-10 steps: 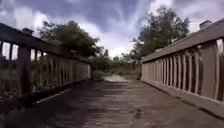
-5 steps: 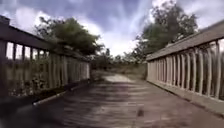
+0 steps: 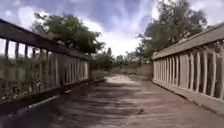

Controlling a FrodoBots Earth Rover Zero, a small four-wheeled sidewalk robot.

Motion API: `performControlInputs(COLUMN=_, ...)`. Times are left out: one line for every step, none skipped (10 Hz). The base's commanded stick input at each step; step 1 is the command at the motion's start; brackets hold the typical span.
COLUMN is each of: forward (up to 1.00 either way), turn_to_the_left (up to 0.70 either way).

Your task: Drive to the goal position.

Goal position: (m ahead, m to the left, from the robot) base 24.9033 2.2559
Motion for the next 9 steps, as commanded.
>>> performControlInputs(forward=1.0, turn_to_the_left=0.0)
performControlInputs(forward=1.0, turn_to_the_left=0.0)
performControlInputs(forward=1.0, turn_to_the_left=0.0)
performControlInputs(forward=1.0, turn_to_the_left=0.0)
performControlInputs(forward=1.0, turn_to_the_left=0.0)
performControlInputs(forward=1.0, turn_to_the_left=-0.4)
performControlInputs(forward=1.0, turn_to_the_left=-0.4)
performControlInputs(forward=1.0, turn_to_the_left=-0.4)
performControlInputs(forward=1.0, turn_to_the_left=-0.4)
